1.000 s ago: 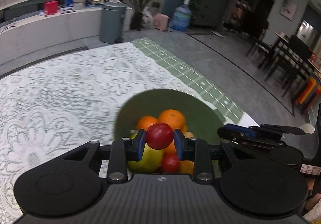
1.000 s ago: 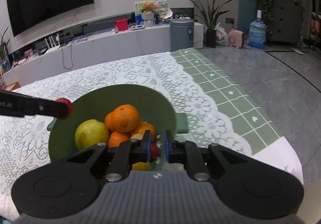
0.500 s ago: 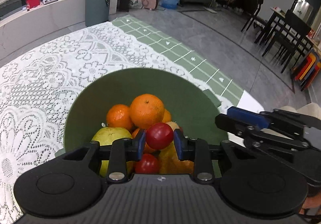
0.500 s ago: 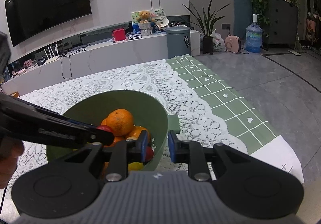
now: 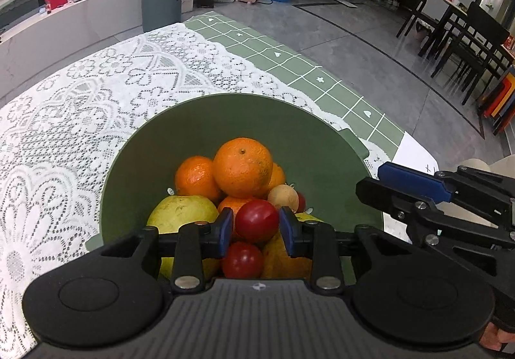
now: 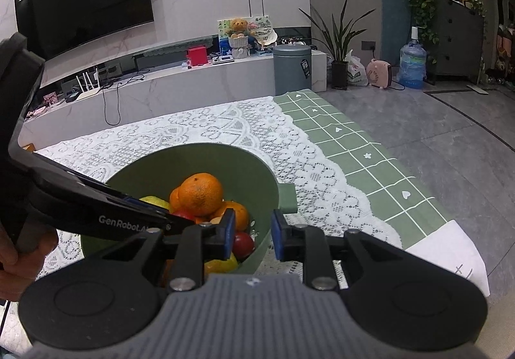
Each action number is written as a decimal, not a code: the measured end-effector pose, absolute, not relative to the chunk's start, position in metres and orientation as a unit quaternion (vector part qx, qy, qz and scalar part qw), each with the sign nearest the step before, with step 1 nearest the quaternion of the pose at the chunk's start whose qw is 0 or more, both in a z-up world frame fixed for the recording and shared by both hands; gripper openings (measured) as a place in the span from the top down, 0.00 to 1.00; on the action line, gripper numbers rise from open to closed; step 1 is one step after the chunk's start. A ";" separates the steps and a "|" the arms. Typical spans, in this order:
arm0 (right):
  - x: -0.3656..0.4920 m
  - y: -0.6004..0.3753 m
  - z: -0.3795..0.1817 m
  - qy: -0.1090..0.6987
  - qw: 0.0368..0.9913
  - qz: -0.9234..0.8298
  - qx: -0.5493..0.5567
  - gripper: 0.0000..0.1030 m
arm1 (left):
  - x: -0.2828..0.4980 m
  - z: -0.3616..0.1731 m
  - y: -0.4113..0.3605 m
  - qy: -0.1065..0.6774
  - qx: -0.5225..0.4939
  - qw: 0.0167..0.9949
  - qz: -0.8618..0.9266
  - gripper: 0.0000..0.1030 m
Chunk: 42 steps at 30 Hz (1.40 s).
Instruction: Organize fruits
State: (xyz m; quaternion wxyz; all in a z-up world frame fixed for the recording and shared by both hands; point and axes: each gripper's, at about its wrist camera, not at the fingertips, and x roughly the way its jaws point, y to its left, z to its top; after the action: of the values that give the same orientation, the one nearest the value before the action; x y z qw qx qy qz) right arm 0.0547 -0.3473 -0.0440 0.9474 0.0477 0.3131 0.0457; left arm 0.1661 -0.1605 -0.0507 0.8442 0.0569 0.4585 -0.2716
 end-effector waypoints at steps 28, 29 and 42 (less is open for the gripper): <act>0.014 -0.284 0.040 0.231 0.966 0.116 0.033 0.14 | 0.054 0.058 -0.064 0.199 0.075 0.969 -0.126 0.09; 0.012 -0.281 0.043 0.227 0.966 0.119 0.033 0.10 | 0.050 0.060 -0.060 0.191 0.074 0.972 -0.116 0.09; -0.020 -0.243 0.045 0.222 0.966 0.131 0.018 0.04 | 0.024 0.053 -0.021 0.167 0.032 0.985 -0.019 0.03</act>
State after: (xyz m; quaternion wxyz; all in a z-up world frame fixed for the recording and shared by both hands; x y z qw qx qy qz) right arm -0.0200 -0.2426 0.0451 0.9661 0.0184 0.2220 0.1308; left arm 0.0241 -0.0208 0.0528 0.9852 0.0318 0.1672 -0.0194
